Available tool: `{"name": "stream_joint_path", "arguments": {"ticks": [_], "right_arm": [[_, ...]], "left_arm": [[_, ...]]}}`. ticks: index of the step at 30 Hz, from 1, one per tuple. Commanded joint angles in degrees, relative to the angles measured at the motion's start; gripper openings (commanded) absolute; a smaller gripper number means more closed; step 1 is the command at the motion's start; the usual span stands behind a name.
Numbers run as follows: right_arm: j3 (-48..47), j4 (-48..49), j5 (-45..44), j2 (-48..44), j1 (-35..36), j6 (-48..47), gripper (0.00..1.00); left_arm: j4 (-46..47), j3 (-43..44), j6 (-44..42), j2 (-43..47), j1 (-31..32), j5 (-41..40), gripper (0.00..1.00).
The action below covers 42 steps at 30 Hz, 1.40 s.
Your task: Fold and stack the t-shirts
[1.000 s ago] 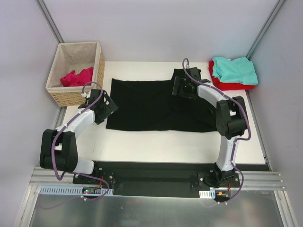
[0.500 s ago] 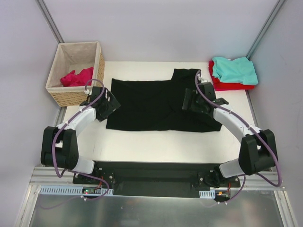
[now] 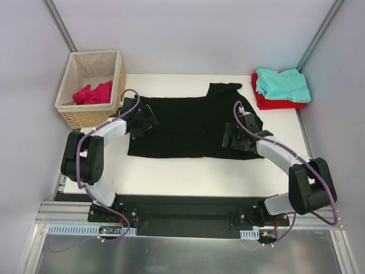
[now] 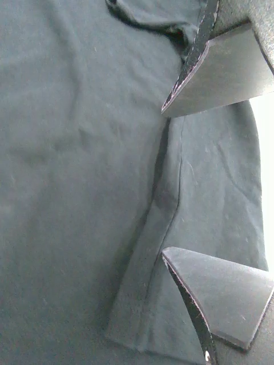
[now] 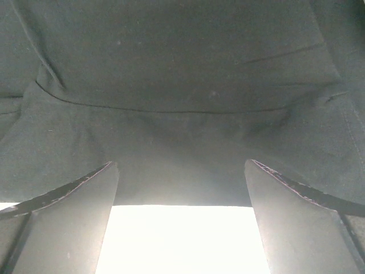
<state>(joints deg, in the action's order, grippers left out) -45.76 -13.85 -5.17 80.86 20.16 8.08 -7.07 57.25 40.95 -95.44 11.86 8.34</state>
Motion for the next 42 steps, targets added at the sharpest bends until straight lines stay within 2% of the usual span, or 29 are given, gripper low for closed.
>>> {"name": "stream_joint_path", "arguments": {"ticks": [1, 6, 13, 14, 15, 18, 27, 32, 42], "right_arm": [[0.7, 2.4, -0.5, -2.1, -0.6, 0.3, 0.96], [1.3, 2.9, 0.0, -1.7, -0.7, 0.1, 0.97], [1.4, 3.4, 0.5, -1.8, -0.8, 0.3, 0.99], [1.5, 3.5, 0.5, -1.8, -0.8, 0.3, 0.99], [1.5, 3.5, 0.5, -1.8, -0.7, 0.2, 0.99], [1.7, 3.6, 0.7, -2.0, -0.8, 0.3, 0.99], [2.2, 4.2, 1.2, -2.0, -0.8, 0.3, 0.99], [2.6, 4.7, 0.7, -1.2, -0.9, 0.7, 0.97], [4.4, 9.1, 3.1, 4.8, -4.5, 3.9, 0.98]], "left_arm": [[2.4, 3.4, 0.7, -1.2, 1.6, 2.3, 0.97], [2.3, 3.7, 1.9, -1.2, 1.9, 2.6, 0.94], [-4.0, 2.9, 0.7, 0.4, 1.9, -0.6, 0.8], [-4.8, 2.8, 0.5, 0.7, 1.9, -2.3, 0.77], [-6.4, 2.5, 0.4, 1.1, 1.9, -3.2, 0.68], [-8.1, 1.6, -0.3, 2.5, 1.5, -6.0, 0.52], [-10.4, 0.5, -0.3, 3.1, -1.8, -6.1, 0.52], [-11.1, 2.0, -0.6, 0.9, -3.2, -6.1, 0.47], [-11.7, 5.1, -0.8, -1.2, -3.1, -5.6, 0.47]]}}
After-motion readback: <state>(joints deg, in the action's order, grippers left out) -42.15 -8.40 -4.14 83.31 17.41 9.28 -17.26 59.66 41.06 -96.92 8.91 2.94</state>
